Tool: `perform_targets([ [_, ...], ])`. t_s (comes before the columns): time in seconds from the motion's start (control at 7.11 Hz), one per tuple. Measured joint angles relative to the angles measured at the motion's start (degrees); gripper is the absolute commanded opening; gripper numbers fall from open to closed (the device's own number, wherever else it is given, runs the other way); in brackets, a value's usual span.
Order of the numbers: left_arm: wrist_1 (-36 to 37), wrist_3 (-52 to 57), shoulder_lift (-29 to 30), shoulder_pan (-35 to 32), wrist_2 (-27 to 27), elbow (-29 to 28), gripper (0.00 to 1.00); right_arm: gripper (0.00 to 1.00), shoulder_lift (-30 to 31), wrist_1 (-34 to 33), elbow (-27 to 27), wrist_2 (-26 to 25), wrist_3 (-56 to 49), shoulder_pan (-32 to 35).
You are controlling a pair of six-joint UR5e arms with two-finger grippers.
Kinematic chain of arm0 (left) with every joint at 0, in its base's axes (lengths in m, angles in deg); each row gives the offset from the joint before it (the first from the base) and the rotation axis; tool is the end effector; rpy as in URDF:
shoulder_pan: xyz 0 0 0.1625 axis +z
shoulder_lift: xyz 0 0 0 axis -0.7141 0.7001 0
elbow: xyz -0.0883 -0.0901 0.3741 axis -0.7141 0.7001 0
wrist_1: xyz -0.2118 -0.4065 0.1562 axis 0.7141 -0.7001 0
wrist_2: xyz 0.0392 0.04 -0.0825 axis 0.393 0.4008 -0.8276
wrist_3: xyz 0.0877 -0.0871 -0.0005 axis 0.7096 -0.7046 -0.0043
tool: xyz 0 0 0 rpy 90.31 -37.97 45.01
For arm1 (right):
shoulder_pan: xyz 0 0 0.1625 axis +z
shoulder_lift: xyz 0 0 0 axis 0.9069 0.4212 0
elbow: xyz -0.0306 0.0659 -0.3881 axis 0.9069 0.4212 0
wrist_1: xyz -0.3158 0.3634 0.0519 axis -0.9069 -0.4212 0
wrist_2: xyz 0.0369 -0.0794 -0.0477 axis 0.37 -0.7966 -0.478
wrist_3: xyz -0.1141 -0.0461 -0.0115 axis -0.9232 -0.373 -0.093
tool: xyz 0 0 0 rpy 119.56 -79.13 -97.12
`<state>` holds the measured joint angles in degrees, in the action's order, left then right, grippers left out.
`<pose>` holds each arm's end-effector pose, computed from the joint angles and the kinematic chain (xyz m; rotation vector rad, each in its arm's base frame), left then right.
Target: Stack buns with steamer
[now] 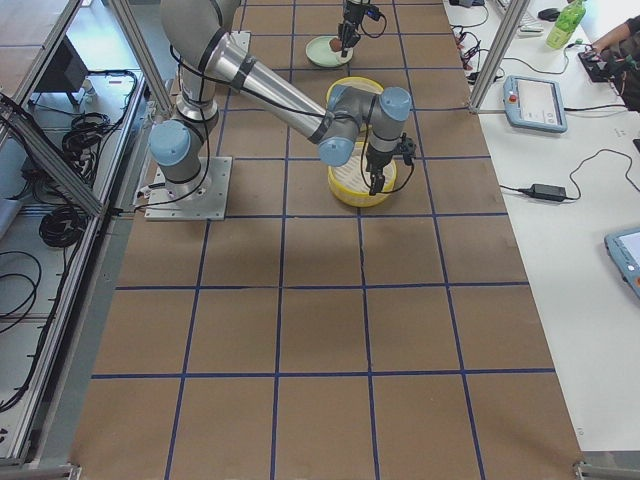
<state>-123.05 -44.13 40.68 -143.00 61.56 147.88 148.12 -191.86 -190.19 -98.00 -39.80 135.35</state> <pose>-0.2730 -0.6131 0.1876 0.8101 -2.5902 -0.4356 -0.0870 -0.6249 0.1327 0.0239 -3.1194 -0.0604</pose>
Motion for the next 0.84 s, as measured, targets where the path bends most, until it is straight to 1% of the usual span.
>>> perform_targets([
  [0.14,2.4,-3.4,0.9,-0.9,-2.2,0.0,1.0,0.75,0.0,-1.6,-1.1,0.2,-0.1,-0.3],
  [0.28,3.5,-4.7,1.3,-1.3,-3.2,0.1,1.0,0.43,0.0,-2.5,-1.9,0.3,-0.1,-0.3],
  [0.42,3.9,-5.1,1.4,-1.5,-3.5,0.2,1.0,0.18,-0.1,-2.9,-2.3,0.4,-0.1,-0.4],
  [0.56,4.1,-5.2,1.3,-1.5,-3.5,0.1,1.0,0.08,0.0,-3.1,-2.5,0.4,-0.1,-0.4],
  [0.7,4.1,-4.2,1.1,-1.5,-2.4,0.0,1.0,0.05,0.0,-3.0,-2.4,0.3,-0.2,-0.4],
  [0.84,4.1,-0.3,0.8,-1.4,1.7,0.0,1.0,0.05,0.2,-2.8,-2.2,0.2,-0.6,-0.5],
])
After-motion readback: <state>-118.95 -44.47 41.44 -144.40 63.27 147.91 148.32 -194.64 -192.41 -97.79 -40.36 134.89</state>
